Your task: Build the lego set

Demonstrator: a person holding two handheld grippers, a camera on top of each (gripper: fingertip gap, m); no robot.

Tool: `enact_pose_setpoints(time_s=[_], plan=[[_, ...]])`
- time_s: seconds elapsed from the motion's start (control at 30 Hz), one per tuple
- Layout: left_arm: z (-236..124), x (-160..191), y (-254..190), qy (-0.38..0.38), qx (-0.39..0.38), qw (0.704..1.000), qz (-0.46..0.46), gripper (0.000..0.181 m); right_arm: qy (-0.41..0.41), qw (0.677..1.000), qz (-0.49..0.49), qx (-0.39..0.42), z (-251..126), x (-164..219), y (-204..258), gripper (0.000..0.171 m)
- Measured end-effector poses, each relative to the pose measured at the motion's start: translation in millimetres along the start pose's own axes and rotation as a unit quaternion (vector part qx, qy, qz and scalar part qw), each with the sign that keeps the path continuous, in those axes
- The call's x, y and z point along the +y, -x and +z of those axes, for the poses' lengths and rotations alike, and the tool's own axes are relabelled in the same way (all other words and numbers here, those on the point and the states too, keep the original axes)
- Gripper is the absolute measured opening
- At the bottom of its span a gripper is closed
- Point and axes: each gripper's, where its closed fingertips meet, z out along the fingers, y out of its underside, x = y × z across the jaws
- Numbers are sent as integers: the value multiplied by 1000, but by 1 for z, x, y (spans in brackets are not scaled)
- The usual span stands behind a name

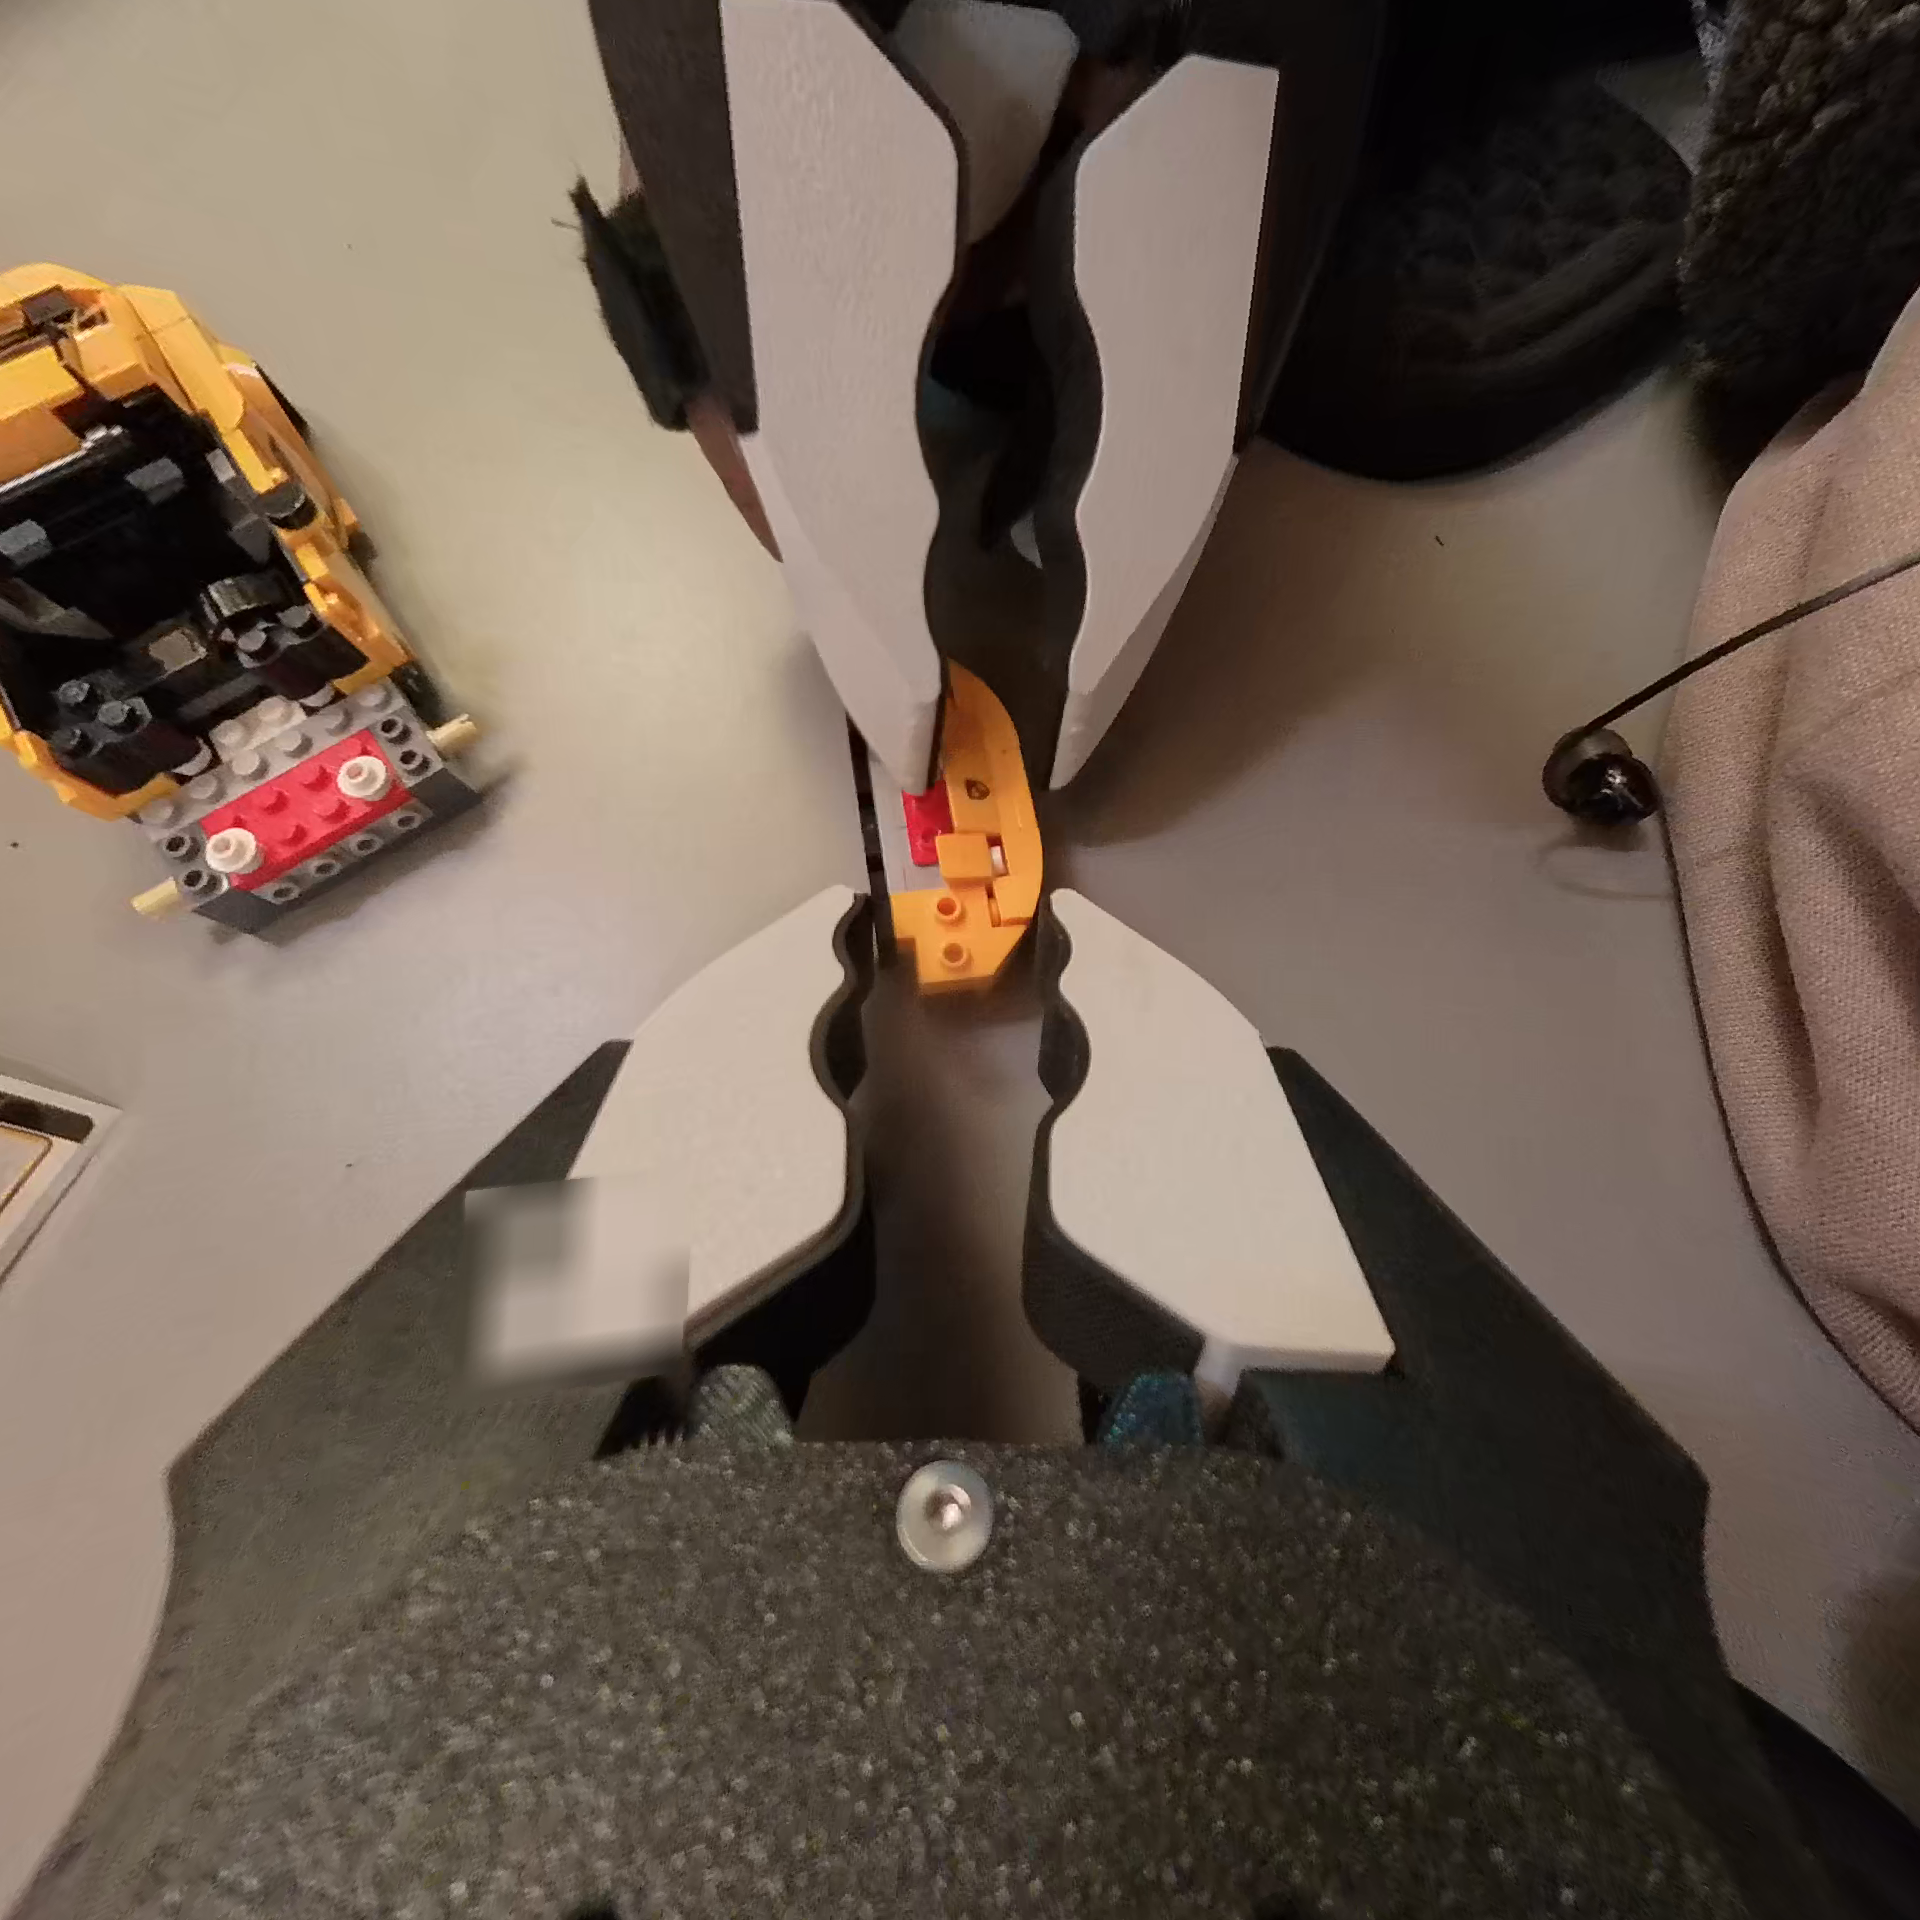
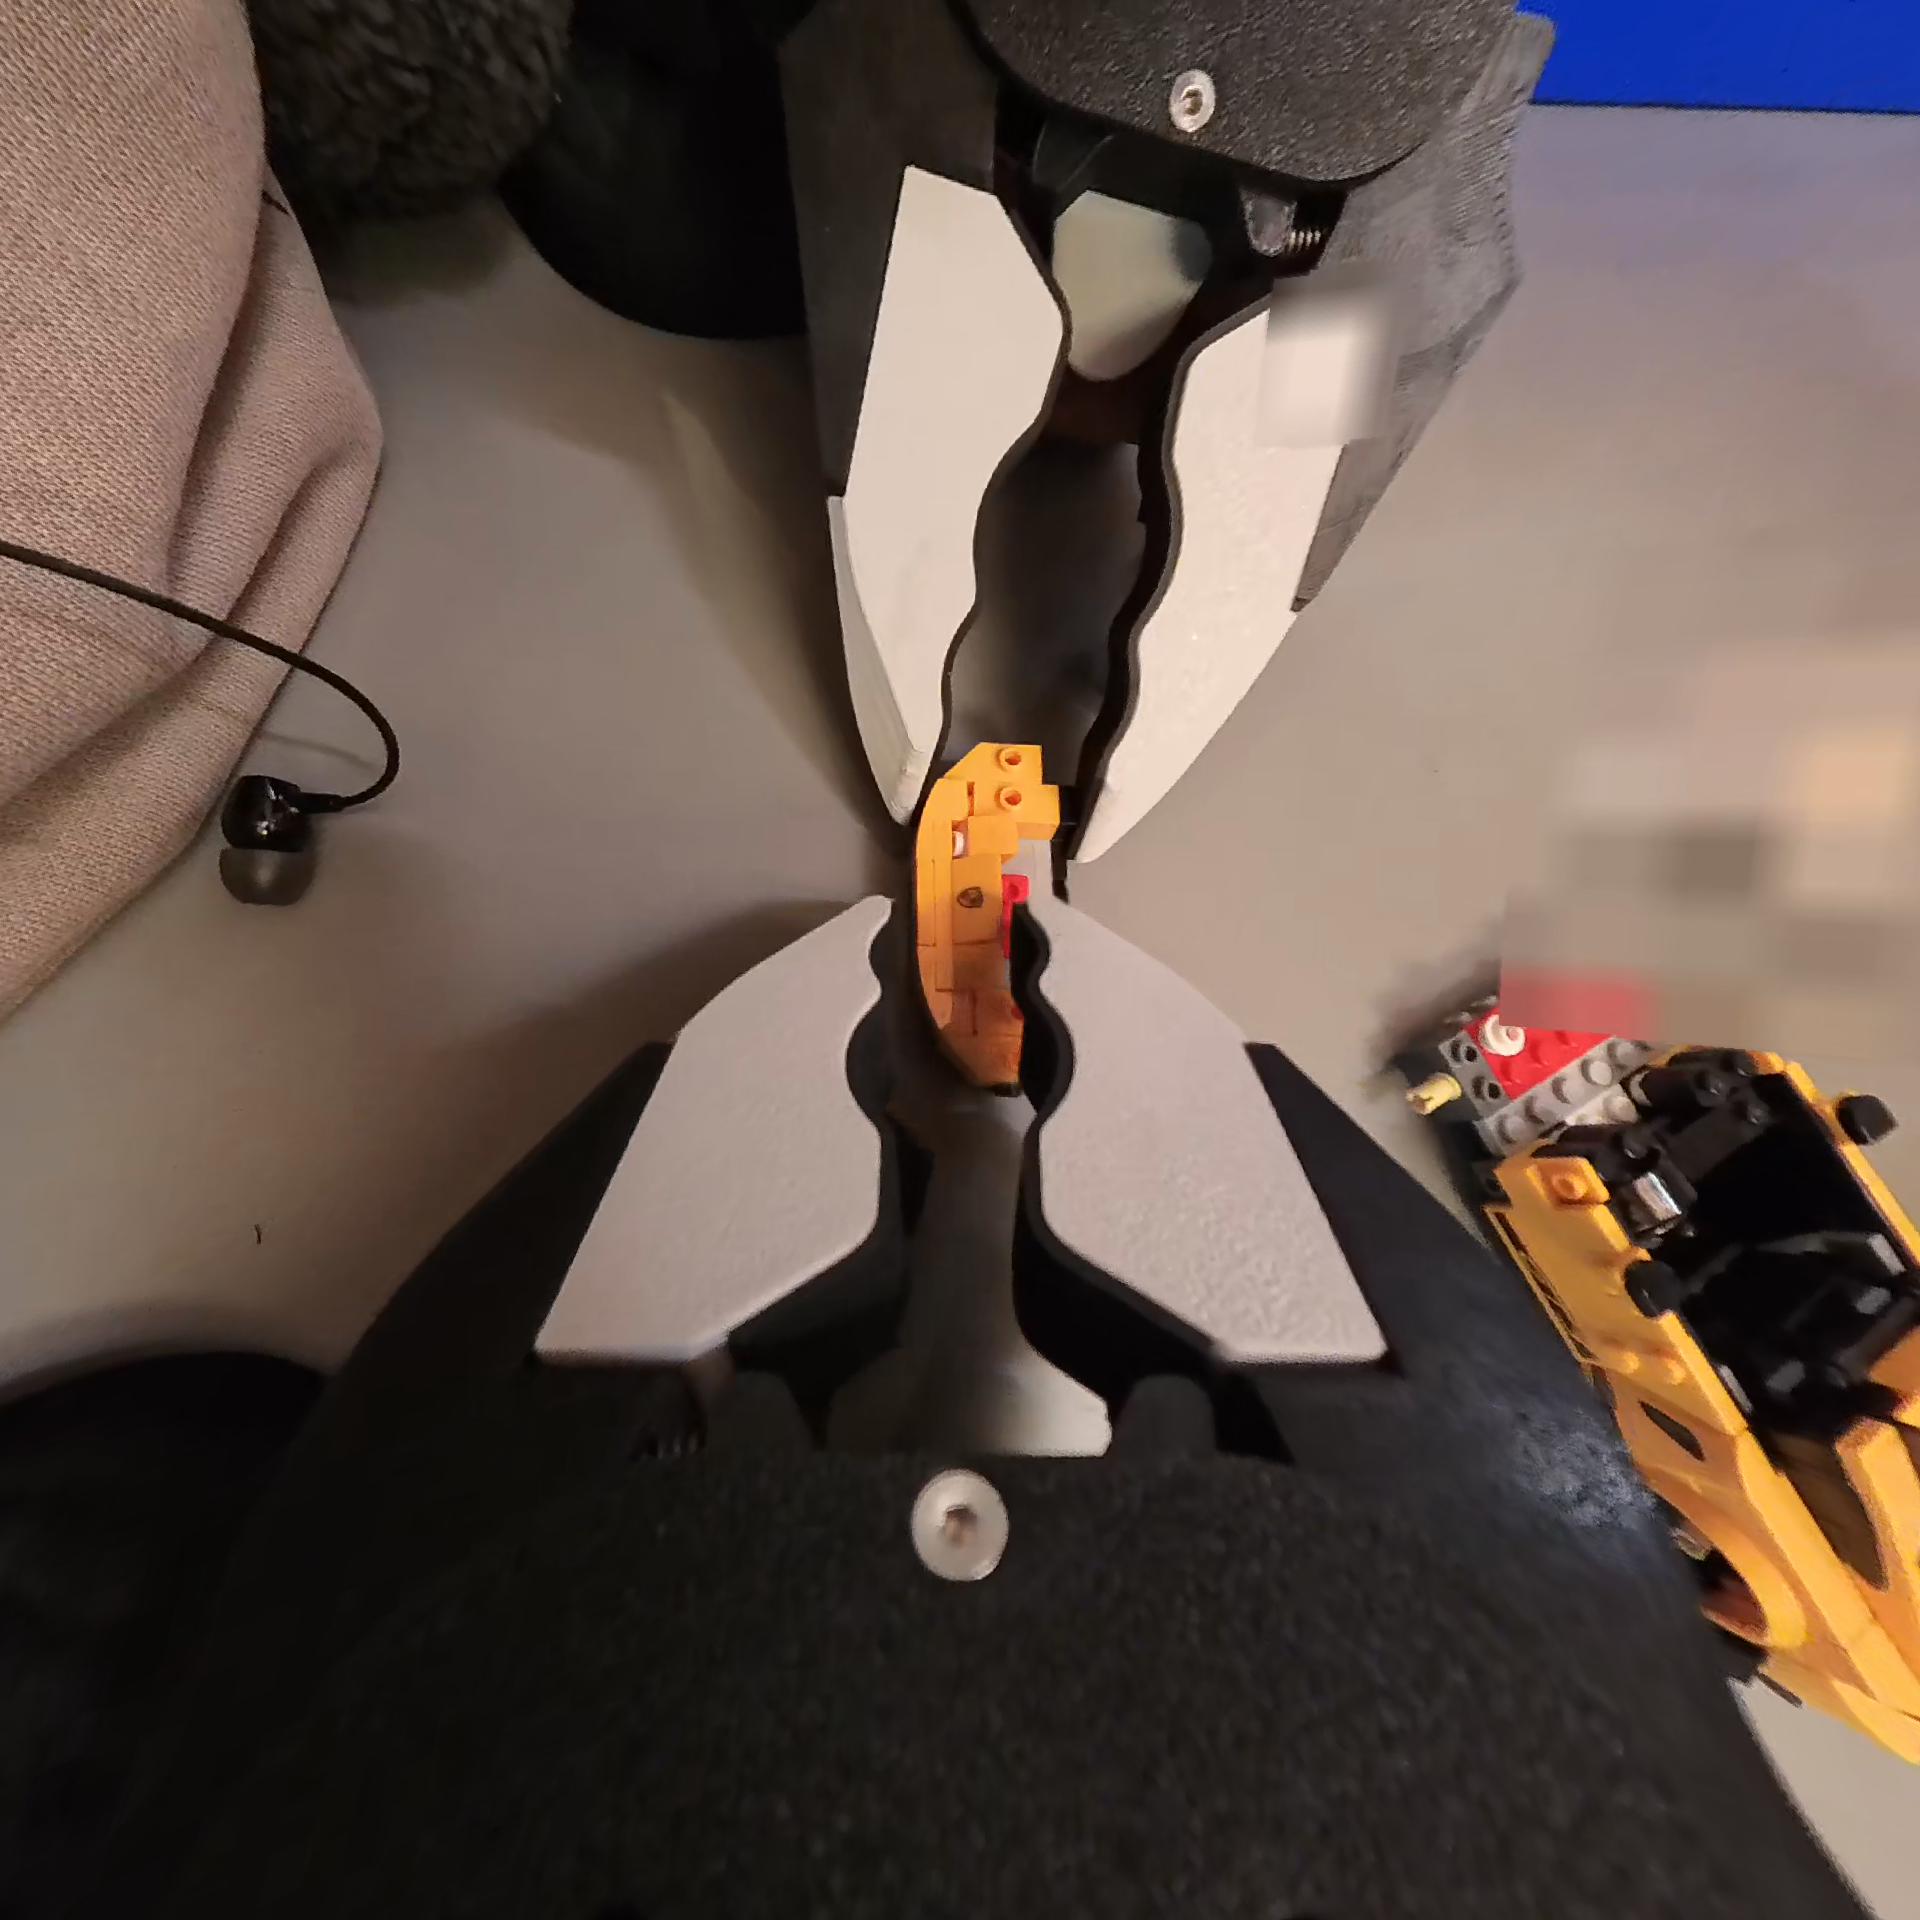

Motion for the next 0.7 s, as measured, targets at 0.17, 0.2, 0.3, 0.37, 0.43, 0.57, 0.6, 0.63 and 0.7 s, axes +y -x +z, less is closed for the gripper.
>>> enact_pose_setpoints(time_s=[0.17, 0.2, 0.3, 0.37, 0.43, 0.57, 0.6, 0.63, 0.7], plan=[[0, 0, -1, 0, 1, 1000, 1, 30, 1, 1000, 10, 0, 1, -1, 1, 27], [0, -1, -1, -1, 1, 1000, 1, 30, 1, 1000, 10, -2, 2, -3, 2, 28], [1, -1, -1, -1, 2, 1000, 1, 30, 2, 1000, 5, -2, 5, -8, 3, 29], [1, -1, -2, -1, 3, 1000, 2, 30, 6, 1000, 1, -3, 7, -11, 4, 28], [1, -2, -2, 0, 3, 1000, 4, 29, 21, 1000, -5, -4, 9, -9, 5, 19], [1, -1, -2, 1, 2, 1000, 1, 30, 25, 999, -23, 0, 9, -9, 6, 18], [1, -1, -2, 1, 2, 1000, 2, 30, 27, 999, -28, 1, 9, -9, 6, 18], [1, -2, -3, 1, 2, 1000, 2, 30, 29, 999, -32, 2, 8, -9, 6, 18], [1, -1, -3, 1, 3, 1000, 1, 30, 32, 999, -40, 3, 8, -9, 7, 18]])
